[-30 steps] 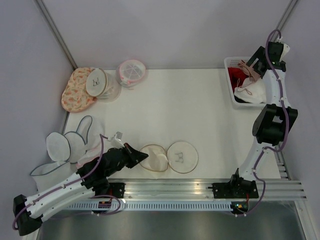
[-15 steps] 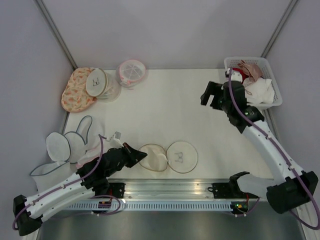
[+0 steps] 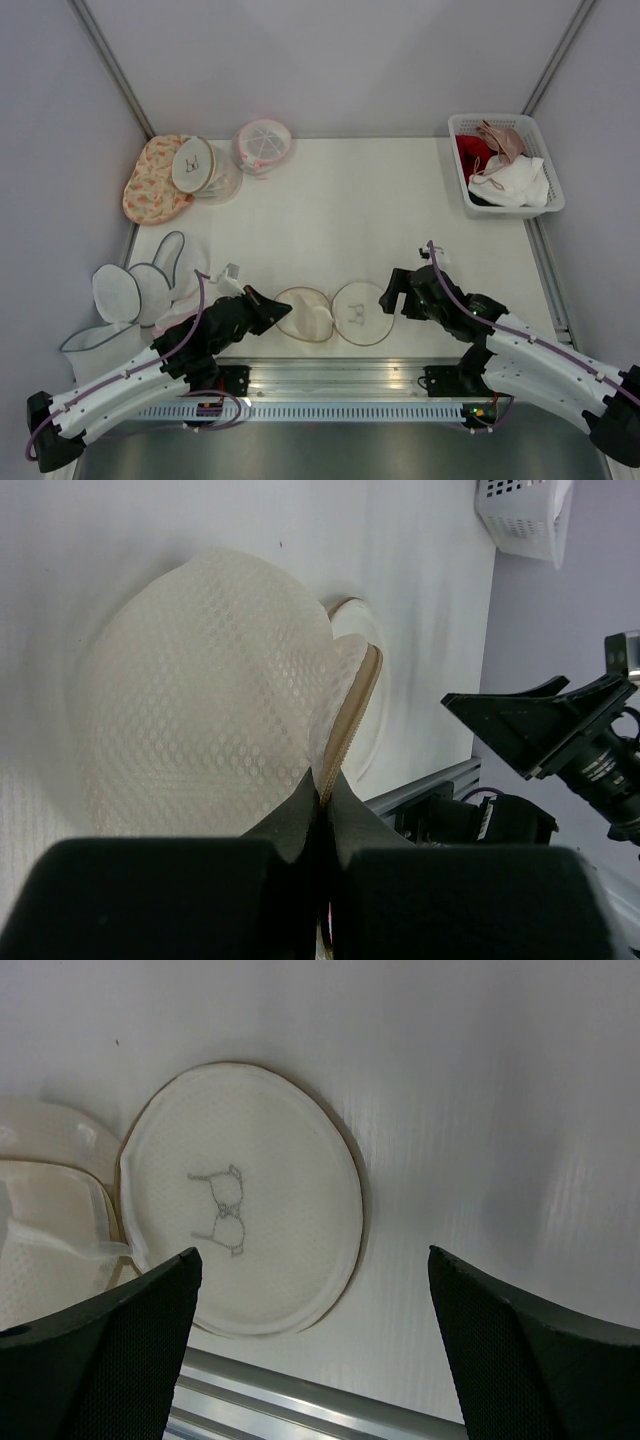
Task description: Unzip the laundry bag and remove the bra
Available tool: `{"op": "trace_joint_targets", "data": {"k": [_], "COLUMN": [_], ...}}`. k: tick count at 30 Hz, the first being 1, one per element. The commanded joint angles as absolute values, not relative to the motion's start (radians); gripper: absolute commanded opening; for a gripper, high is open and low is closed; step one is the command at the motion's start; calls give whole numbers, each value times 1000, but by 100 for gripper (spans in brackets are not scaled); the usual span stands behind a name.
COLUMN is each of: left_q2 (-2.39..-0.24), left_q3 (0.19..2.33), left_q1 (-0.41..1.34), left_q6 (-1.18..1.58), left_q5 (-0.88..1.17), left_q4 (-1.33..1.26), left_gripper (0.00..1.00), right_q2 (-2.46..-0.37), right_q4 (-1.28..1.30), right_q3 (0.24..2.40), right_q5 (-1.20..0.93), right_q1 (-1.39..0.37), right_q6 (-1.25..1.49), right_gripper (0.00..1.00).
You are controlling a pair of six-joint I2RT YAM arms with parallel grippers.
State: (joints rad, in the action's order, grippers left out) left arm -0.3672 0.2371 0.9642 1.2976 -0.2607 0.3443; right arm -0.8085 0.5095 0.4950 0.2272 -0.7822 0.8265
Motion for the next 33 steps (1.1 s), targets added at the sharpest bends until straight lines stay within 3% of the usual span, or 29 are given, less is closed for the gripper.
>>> {"op": "trace_joint_targets", "data": {"k": [1, 3, 14, 18, 20, 22, 23, 24, 25, 33], "left_q2": [-359, -362, -362, -361, -362, -360, -360, -360, -359, -342], "left_q3": [238, 232, 212, 201, 195, 190, 189, 187, 186, 190], "left_q1": [963, 963, 965, 965, 963, 963, 963, 965, 965, 965], "left_q6": [1288, 1290, 1305, 1313, 1315, 1316, 1316, 1318, 1319, 1307], "left_q5": [-287, -288, -276, -267, -265, -261, -259, -256, -255, -250], "left_q4": [339, 339, 337, 336, 330, 327, 324, 322, 319, 318], "left_gripper": [2, 2, 2, 2, 2, 2, 2, 2, 2, 3], "right_q2": [-746, -747, -861, -913, -945, -975, -983, -994, -996, -899], "right_q4": [437, 405, 191, 193, 190, 193, 208, 228, 268, 555], "right_q3": [439, 400, 258, 256, 259, 265, 278, 287, 310, 497], "right_q5": [233, 204, 160, 160, 164, 167, 184, 199, 215, 451], "right_q1": [-818, -818, -835, -842, -850, -854, -864, -867, -873, -877], "right_q6": [945, 971, 1068, 1081, 1088, 1081, 1080, 1078, 1075, 1005], "right_gripper": [98, 98, 71, 67, 58, 42, 16, 4, 1, 0]}}
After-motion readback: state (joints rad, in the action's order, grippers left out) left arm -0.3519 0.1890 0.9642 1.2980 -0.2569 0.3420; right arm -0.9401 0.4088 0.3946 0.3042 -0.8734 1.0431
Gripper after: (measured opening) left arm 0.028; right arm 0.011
